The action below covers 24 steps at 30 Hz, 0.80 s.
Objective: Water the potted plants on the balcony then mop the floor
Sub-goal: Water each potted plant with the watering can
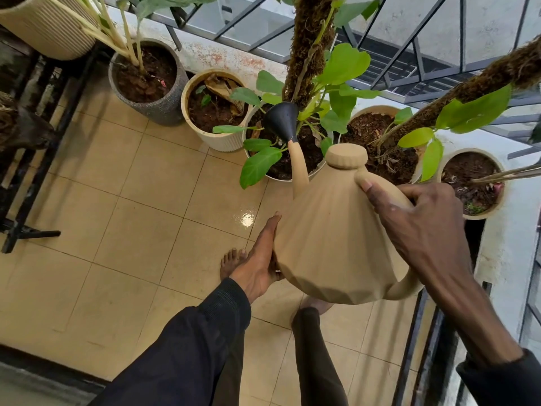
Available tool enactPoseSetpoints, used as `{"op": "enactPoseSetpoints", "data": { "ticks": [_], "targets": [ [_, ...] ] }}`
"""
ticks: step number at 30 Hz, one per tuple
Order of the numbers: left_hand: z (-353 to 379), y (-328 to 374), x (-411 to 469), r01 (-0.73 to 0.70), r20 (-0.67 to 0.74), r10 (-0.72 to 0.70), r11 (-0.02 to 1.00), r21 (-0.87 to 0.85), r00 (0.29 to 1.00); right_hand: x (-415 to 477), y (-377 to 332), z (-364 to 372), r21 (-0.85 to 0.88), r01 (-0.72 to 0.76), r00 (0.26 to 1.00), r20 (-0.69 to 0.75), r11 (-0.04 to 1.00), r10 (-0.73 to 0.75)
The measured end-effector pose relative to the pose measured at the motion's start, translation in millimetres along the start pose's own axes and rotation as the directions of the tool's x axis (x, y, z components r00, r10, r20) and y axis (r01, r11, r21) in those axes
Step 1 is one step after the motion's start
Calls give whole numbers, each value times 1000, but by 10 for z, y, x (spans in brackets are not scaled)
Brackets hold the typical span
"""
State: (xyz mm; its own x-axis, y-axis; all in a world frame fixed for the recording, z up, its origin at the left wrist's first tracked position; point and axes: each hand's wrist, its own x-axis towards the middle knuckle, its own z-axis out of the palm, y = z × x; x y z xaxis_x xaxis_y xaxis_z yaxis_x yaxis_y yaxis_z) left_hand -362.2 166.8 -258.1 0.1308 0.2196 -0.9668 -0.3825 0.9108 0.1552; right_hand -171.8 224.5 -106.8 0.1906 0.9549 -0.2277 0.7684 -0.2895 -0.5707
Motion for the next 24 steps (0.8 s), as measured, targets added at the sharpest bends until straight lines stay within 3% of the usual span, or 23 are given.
{"op": "enactPoseSetpoints", "data": {
  "ticks": [24],
  "targets": [
    [11,23,-6,15,-2,-15,1000,-15,1000,47,12,5,-44,42,999,9,998,-42]
  ]
}}
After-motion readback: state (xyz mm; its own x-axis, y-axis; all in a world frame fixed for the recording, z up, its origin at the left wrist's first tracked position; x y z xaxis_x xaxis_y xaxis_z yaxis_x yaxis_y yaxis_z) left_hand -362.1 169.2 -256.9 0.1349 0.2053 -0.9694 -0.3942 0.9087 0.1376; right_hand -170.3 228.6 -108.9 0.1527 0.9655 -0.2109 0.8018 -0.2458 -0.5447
